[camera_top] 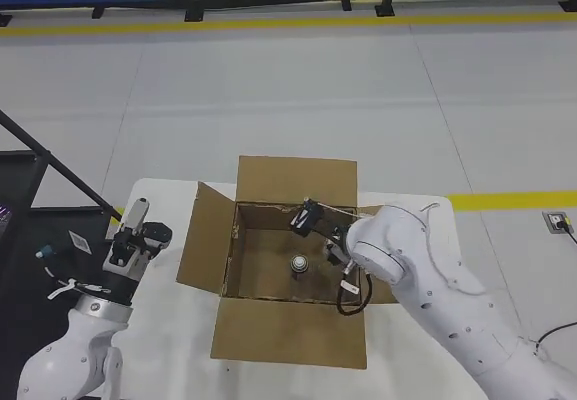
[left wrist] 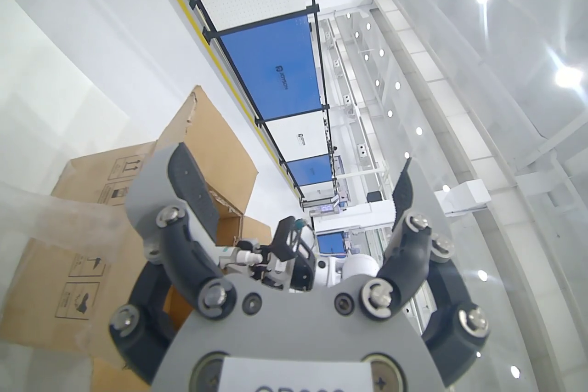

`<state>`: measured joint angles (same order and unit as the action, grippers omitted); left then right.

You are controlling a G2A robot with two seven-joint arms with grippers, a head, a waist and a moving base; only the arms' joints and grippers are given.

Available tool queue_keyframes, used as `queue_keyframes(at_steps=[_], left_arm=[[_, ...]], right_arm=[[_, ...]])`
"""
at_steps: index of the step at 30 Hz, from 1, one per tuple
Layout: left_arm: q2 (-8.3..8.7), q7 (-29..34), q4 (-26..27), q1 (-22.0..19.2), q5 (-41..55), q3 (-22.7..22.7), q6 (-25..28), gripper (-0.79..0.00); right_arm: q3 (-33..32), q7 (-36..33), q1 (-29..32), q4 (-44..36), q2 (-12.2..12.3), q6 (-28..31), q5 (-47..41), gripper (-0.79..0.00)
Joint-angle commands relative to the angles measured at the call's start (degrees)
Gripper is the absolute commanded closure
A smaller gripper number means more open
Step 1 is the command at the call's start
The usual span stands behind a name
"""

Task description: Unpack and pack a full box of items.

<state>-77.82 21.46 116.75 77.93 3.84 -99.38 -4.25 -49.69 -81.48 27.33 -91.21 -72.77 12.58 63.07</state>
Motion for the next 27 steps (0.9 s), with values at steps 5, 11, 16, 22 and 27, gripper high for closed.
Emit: queue_keyframes(at_steps=[5,11,16,22,27], left_arm=[[0.52,7.8,-0.5,-0.7,2.4,2.6,-0.8,-0.785],[0.86,9.6,-1.7,-1.4,3.3,4.2,-0.2,-0.785],[1.01,9.1,-2.7,-2.6,6.5,4.3,-0.8,-0.785],[1.38,9.3,-3.3,-3.5,7.5,4.1,-1.4,-0.785],[1.65,9.0,-3.4,-3.8,7.5,4.5,-1.6,-0.785]], right_arm=[[-10.7,-5.9,7.5,-18.2,2.8,-7.7,15.5,0.0],[-21.9,-6.5,16.2,-25.2,4.5,-12.0,23.1,0.0],[-29.7,-5.7,21.0,-20.2,5.1,-11.1,18.1,0.0],[-33.9,-1.9,23.2,-8.6,5.5,-6.2,9.4,0.0],[-34.3,0.7,23.6,-2.3,5.7,-4.4,6.8,0.0]])
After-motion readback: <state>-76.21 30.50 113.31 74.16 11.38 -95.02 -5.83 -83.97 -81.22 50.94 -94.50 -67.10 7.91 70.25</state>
